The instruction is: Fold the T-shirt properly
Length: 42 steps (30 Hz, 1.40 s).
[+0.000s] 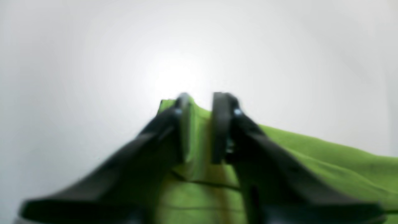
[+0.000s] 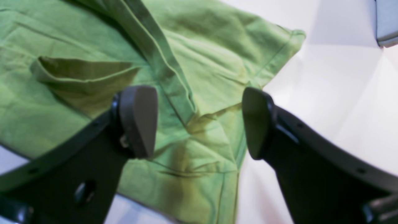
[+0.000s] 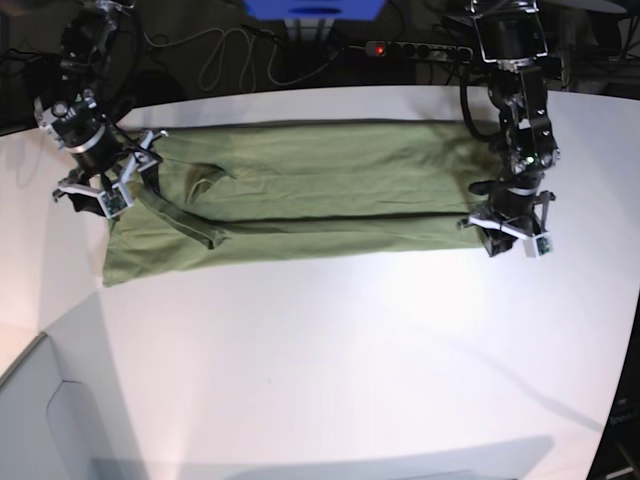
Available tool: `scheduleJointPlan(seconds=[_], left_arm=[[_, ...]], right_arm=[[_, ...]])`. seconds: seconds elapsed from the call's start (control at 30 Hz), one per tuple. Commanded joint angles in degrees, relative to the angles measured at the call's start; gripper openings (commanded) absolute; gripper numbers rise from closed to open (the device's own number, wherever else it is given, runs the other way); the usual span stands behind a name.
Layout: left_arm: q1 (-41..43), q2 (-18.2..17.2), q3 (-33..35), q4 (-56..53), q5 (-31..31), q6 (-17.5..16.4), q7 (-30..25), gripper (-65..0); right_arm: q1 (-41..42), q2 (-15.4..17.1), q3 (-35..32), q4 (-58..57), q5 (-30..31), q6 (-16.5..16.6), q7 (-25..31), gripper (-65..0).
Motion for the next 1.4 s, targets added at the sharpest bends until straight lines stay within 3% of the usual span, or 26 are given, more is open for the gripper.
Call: scheduleJointPlan(seconds=[0.0, 0.03, 0.93, 1.37], left_arm=[[-0.6, -0.6, -0.2, 0.8, -0.4, -0.3, -1.4, -61.3], [-0.6, -0.6, -0.3, 0.8, -0.4, -0.3, -1.4, -65.0], [10.7, -1.1, -0.9, 13.3, -0.5, -0.2, -1.6, -65.0], [12.9, -1.2, -5.6, 13.2, -0.5, -0.4, -1.3, -65.0]], right_arm=[[0.3, 0.5, 0.3, 0.9, 0.8, 1.2, 1.3, -23.9], [0.3, 0.5, 0.3, 0.9, 0.8, 1.2, 1.3, -23.9], [0.4, -0.9, 0.1, 1.2, 0.8, 1.2, 1.3, -23.9], [0.5, -1.5, 0.0, 1.2, 0.8, 1.2, 1.3, -23.9]])
